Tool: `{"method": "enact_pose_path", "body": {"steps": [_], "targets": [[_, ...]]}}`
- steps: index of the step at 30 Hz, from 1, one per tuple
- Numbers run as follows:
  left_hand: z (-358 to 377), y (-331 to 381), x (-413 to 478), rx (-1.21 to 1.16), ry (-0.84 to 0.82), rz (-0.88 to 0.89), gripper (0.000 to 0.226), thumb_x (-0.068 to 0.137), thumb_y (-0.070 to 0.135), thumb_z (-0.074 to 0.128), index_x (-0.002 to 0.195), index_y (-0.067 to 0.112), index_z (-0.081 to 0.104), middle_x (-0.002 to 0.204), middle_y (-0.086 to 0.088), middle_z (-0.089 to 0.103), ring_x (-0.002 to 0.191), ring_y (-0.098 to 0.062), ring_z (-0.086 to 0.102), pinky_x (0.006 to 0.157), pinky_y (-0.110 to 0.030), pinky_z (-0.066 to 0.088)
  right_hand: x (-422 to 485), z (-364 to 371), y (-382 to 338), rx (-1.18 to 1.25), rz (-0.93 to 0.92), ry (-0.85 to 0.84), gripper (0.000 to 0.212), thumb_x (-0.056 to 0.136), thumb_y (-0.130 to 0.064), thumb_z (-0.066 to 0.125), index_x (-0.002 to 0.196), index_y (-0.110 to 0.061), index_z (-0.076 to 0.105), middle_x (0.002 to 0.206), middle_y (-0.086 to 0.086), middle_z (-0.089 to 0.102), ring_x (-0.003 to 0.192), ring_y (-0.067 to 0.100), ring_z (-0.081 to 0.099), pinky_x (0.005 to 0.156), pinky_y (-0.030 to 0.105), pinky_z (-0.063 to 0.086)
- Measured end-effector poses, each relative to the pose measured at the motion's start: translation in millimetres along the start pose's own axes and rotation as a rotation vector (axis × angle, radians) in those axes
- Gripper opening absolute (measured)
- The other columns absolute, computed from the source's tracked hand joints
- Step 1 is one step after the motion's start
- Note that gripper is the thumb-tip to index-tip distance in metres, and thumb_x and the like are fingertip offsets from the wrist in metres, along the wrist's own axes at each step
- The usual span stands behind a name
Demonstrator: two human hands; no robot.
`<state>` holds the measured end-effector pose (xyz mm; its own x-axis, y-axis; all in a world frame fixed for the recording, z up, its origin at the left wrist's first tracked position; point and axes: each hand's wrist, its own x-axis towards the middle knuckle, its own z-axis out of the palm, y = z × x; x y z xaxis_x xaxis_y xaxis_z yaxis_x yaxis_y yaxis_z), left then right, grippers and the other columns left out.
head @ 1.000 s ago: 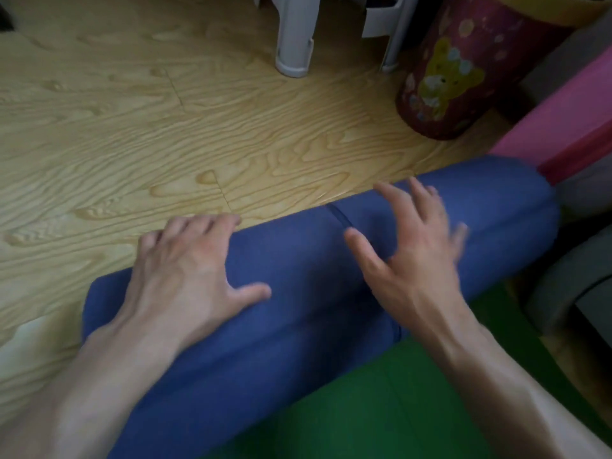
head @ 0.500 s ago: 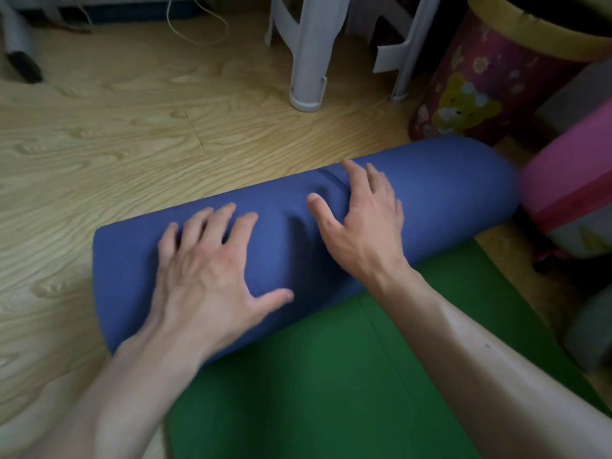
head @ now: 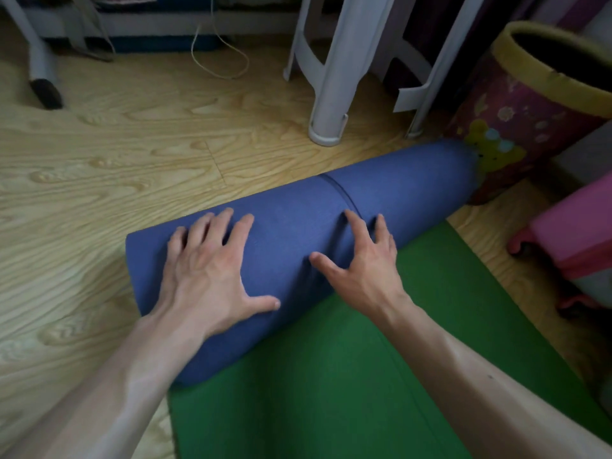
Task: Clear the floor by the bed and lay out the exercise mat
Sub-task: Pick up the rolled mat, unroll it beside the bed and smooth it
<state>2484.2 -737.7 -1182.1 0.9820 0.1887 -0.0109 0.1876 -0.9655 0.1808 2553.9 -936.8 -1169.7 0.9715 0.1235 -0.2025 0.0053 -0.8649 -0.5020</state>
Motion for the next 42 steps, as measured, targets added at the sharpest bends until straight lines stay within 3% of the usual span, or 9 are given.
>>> {"method": "enact_pose_path", "body": {"steps": [3, 8, 16, 20, 24, 31, 37, 42], "targets": [[0.6, -6.1, 13.4, 0.019, -0.014, -0.019, 0.128, 0.042, 0.084, 0.068, 0.149, 0.028, 0.027, 0.154, 0.000, 0.036, 0.139, -0.027, 0.035, 0.112, -0.049, 0.027, 8.8, 0.5, -3.8, 0.009, 0.004, -0.024, 0.093, 0.081, -0.058, 0.072, 0.157, -0.037, 0.022, 0.169, 0.011, -0.001, 0.155, 0.037, 0.008, 0.126, 0.044, 0.016], [-3.2, -15.5, 20.8, -0.005, -0.031, -0.018, 0.103, 0.058, 0.071, 0.074, 0.142, 0.030, 0.030, 0.136, 0.001, 0.053, 0.121, -0.028, 0.051, 0.095, -0.044, 0.039, 9.8, 15.5, -22.5, 0.063, 0.012, 0.021, 0.098, 0.080, -0.053, 0.075, 0.159, -0.032, 0.021, 0.169, 0.015, -0.003, 0.156, 0.033, 0.008, 0.126, 0.043, 0.015], [-6.2, -34.3, 0.6, 0.037, 0.146, -0.042, 0.067, 0.084, 0.043, 0.067, 0.142, 0.023, 0.040, 0.155, -0.003, 0.037, 0.141, -0.027, 0.034, 0.109, -0.045, 0.031, 22.0, 28.5, -56.7, 0.181, 0.041, -0.025, 0.091, 0.084, -0.049, 0.073, 0.158, -0.029, 0.024, 0.170, 0.009, -0.001, 0.155, 0.038, 0.006, 0.126, 0.044, 0.012], [0.1, -27.5, -19.3, 0.042, 0.168, -0.102, 0.072, 0.079, 0.048, 0.068, 0.141, 0.020, 0.044, 0.158, -0.009, 0.033, 0.144, -0.033, 0.028, 0.114, -0.053, 0.026, 25.8, 22.8, -51.8, 0.157, -0.056, -0.054, 0.083, 0.086, -0.046, 0.071, 0.156, -0.030, 0.029, 0.170, 0.008, 0.006, 0.156, 0.032, 0.009, 0.126, 0.042, 0.015], [1.2, -25.4, -29.6, 0.083, 0.132, -0.086, 0.081, 0.078, 0.051, 0.070, 0.147, 0.021, 0.038, 0.162, -0.011, 0.024, 0.147, -0.034, 0.021, 0.116, -0.055, 0.023, 16.5, 15.8, -35.6, 0.092, -0.103, -0.085, 0.087, 0.085, -0.048, 0.073, 0.157, -0.031, 0.026, 0.170, 0.009, 0.003, 0.156, 0.033, 0.008, 0.126, 0.043, 0.015], [12.8, -28.1, -20.4, 0.182, 0.026, -0.146, 0.097, 0.082, 0.061, 0.060, 0.156, 0.026, 0.008, 0.166, -0.008, 0.001, 0.151, -0.033, 0.005, 0.119, -0.054, 0.017, -5.2, 31.0, 3.0, 0.089, -0.077, -0.125, 0.095, 0.084, -0.041, 0.076, 0.159, -0.026, 0.020, 0.168, 0.018, 0.002, 0.155, 0.036, 0.011, 0.126, 0.041, 0.018], [-4.1, -34.7, 8.1, 0.137, 0.085, -0.157, 0.090, 0.086, 0.059, 0.057, 0.157, 0.026, 0.013, 0.166, -0.011, 0.006, 0.151, -0.035, 0.008, 0.119, -0.054, 0.017, 1.0, 22.0, 9.6, 0.102, -0.151, -0.133, 0.093, 0.087, -0.040, 0.074, 0.159, -0.030, 0.017, 0.170, 0.011, 0.003, 0.156, 0.029, 0.009, 0.125, 0.038, 0.016], [14.1, -26.4, 9.6, 0.212, 0.100, -0.104, 0.099, 0.080, 0.061, 0.064, 0.156, 0.025, 0.012, 0.166, -0.011, 0.008, 0.151, -0.034, 0.009, 0.119, -0.056, 0.016, 15.9, 30.6, -3.8, 0.123, -0.161, -0.184, 0.095, 0.084, -0.042, 0.076, 0.159, -0.031, 0.019, 0.169, 0.013, 0.004, 0.156, 0.029, 0.014, 0.126, 0.037, 0.018]]}}
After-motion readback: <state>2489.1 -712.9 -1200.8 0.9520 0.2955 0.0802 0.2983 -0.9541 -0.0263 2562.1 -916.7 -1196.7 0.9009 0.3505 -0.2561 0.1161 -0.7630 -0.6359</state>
